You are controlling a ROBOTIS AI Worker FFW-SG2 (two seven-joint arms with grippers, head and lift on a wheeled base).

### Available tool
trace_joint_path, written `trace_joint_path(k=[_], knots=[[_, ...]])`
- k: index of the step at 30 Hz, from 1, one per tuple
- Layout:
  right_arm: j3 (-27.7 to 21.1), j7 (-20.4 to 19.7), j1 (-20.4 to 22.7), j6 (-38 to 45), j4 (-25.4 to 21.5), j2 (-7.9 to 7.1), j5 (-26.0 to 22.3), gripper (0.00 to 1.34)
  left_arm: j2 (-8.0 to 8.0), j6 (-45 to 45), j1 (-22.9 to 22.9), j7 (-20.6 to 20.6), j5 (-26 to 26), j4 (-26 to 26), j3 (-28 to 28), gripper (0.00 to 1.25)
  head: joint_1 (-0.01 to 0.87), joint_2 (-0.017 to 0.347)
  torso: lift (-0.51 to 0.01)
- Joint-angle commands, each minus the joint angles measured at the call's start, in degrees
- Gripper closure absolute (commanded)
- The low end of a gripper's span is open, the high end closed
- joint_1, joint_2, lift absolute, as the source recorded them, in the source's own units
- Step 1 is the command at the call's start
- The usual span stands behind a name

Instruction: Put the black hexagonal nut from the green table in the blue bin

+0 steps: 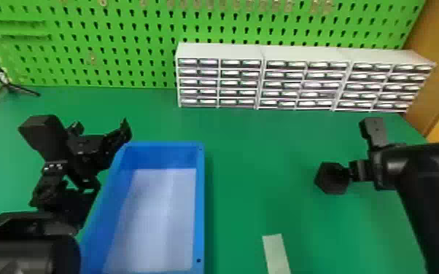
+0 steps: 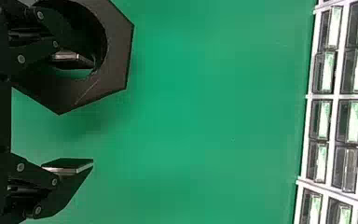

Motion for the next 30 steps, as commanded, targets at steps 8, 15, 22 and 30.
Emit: trace_joint_path(k=[8, 15, 22, 30], knots=[[0.1, 0.0, 0.4, -0.1, 0.1, 0.00, 0.3, 0.51, 0.08, 0.0, -0.1, 0.0, 0.0, 0.0, 0.1, 0.13, 0.692, 0.008, -0.097], [0.1, 0.0, 0.6, -0.1, 0.1, 0.00, 0.4, 0.52, -0.01, 0.0, -0.1, 0.0, 0.0, 0.0, 0.1, 0.13, 0.692, 0.008, -0.097], [0.5, 0.0, 0.6, -0.1, 0.1, 0.00, 0.6, 0.61, -0.01, 0.0, -0.1, 0.0, 0.0, 0.0, 0.1, 0.13, 0.692, 0.008, -0.097], [1.7, 0.0, 0.6, -0.1, 0.1, 0.00, 1.3, 0.88, -0.01, 0.1, -0.1, 0.0, 0.0, 0.0, 0.1, 0.13, 0.692, 0.008, -0.097]])
